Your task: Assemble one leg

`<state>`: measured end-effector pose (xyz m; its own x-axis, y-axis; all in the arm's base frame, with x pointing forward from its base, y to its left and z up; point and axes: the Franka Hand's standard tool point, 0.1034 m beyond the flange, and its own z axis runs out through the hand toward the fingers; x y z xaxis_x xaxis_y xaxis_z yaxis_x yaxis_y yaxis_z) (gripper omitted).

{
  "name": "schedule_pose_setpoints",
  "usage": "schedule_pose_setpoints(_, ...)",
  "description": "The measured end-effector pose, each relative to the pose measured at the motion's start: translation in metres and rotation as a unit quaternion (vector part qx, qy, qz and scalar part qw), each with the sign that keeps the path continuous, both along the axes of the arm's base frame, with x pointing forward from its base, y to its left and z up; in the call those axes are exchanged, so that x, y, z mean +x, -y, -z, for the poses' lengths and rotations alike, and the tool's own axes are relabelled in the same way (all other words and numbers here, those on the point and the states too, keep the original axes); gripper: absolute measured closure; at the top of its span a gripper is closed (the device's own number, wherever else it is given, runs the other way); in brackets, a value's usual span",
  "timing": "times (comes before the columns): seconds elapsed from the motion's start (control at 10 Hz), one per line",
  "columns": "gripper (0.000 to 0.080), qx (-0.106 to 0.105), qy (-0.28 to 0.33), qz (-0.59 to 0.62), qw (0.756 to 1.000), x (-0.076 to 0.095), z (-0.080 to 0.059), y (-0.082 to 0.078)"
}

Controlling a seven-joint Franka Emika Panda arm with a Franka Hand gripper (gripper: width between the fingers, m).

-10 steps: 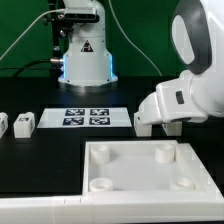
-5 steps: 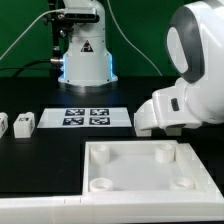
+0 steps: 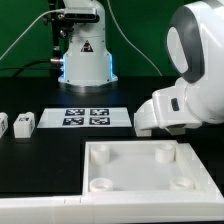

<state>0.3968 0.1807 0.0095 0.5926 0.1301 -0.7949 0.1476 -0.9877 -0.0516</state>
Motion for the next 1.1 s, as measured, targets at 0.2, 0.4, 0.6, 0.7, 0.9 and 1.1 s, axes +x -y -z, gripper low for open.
schedule_pose_setpoints(0.2,0.0508,0.000,0.000,0.000,1.000,0.000,0.000,0.000)
schedule_pose_setpoints(0.4,0.0508,0.000,0.000,0.000,1.000,0.000,0.000,0.000)
schedule_pose_setpoints(0.6,0.0507,0.013,0.020,-0.005,1.000,0.012,-0.011,0.002)
schedule_pose_setpoints(0.7,0.0506,0.020,0.028,-0.008,0.999,0.020,-0.027,0.007)
schedule_pose_setpoints(0.9,0.0506,0.056,0.169,-0.003,0.984,0.063,-0.081,0.027)
schedule_pose_setpoints(1.1,0.0506,0.067,0.304,0.003,0.950,0.069,-0.126,0.056)
